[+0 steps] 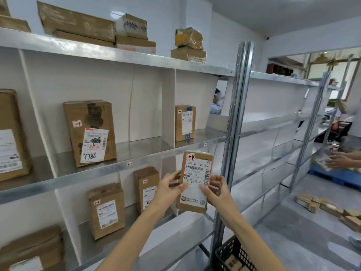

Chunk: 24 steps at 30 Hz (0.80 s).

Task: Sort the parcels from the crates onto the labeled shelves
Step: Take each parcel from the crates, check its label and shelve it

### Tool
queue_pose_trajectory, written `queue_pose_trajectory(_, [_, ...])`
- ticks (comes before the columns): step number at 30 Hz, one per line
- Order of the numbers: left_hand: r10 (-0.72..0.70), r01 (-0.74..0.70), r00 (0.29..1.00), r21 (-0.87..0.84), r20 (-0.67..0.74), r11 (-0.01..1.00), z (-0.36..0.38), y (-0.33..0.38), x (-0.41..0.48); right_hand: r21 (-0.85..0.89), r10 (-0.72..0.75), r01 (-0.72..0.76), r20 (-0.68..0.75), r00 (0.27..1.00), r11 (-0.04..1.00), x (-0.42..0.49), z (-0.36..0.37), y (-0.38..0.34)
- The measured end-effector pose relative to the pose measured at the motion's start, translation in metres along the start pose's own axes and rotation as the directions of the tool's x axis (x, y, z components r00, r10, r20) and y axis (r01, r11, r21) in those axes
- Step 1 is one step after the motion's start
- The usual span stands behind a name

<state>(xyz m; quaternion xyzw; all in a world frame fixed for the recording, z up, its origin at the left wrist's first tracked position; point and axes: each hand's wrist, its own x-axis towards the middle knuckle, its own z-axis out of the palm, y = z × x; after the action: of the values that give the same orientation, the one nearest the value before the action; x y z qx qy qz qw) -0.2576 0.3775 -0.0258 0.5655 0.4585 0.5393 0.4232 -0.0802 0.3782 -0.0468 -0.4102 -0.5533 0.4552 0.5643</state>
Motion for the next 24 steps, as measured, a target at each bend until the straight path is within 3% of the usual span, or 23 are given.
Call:
queue_pose_trajectory(10, [0.016, -0.016, 0.991, -0.003, 0.131, 1.0, 0.046, -0.008, 0.098, -0.001, -0.035, 0.035, -0.111, 0.993, 0.999, 0.079, -0.046, 0.011])
queue_pose_trajectory(16, [0.003, 0.0, 0.988, -0.018, 0.152, 1.0, 0.073, -0.018, 0.13, 0.006, -0.019, 0.02, -0.177, 0.984, 1.0, 0.106, -0.069, 0.023])
queue_pose_trajectory(24, [0.006, -0.006, 0.995, 0.003, 0.099, 1.0, 0.109, -0.027, 0.171, 0.025, -0.01, 0.014, -0.158, 0.987, 1.0, 0.151, -0.104, 0.036])
